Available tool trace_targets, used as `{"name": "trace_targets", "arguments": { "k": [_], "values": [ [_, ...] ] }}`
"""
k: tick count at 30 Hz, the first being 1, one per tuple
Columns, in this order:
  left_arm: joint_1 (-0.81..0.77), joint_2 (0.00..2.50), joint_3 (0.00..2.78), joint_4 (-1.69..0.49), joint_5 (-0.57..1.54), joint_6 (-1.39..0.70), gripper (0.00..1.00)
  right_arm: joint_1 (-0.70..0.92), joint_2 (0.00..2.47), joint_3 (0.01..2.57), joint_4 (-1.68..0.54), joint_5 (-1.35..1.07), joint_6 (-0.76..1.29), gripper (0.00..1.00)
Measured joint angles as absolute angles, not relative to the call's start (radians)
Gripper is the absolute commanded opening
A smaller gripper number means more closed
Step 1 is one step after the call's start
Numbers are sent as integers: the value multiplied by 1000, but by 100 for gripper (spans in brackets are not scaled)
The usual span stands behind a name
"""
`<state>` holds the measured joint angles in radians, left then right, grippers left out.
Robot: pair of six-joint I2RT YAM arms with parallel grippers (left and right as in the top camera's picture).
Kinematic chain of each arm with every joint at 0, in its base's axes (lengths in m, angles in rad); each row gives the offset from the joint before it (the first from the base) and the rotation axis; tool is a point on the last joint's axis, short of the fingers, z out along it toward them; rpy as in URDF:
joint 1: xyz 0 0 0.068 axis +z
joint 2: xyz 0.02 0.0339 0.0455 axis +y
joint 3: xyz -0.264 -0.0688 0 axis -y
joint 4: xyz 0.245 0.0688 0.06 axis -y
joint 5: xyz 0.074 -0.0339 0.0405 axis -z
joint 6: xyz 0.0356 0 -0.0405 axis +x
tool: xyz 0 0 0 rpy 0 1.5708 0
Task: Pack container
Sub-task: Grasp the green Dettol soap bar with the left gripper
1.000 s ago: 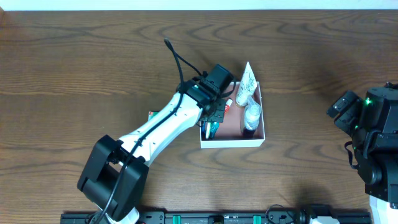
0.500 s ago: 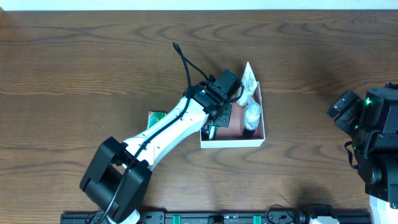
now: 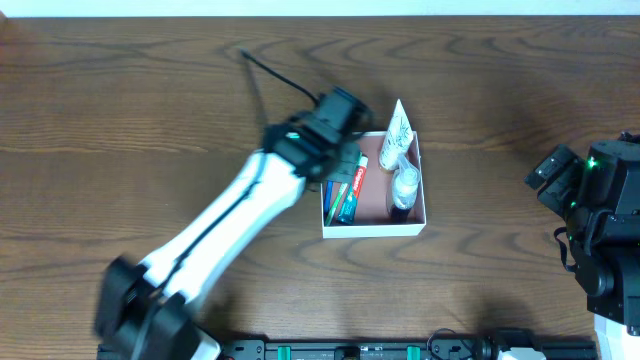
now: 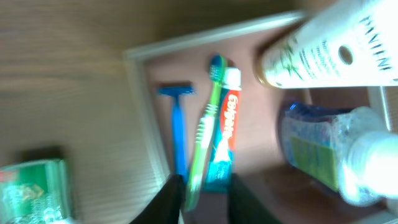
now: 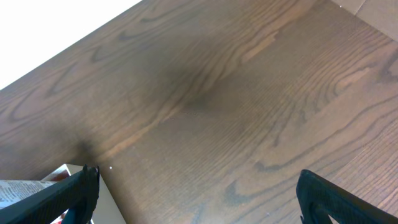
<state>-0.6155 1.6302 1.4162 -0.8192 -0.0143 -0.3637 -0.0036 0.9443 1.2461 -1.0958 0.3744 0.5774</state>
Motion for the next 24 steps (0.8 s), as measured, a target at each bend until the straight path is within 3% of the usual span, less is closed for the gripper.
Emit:
{"name": "trace_targets", "arguments": {
  "k": [2, 10, 24],
  "values": [
    [-565, 1570, 1425, -868, -60, -344, 62, -4, 944, 1246, -1096, 374, 577, 99],
    [-298, 1564, 1404, -973, -108, -201, 78, -4, 944, 1246, -1096, 374, 577, 99],
    [-236, 1907, 1335, -971, 13, -18, 78, -4, 944, 1246, -1096, 374, 577, 99]
  ]
}}
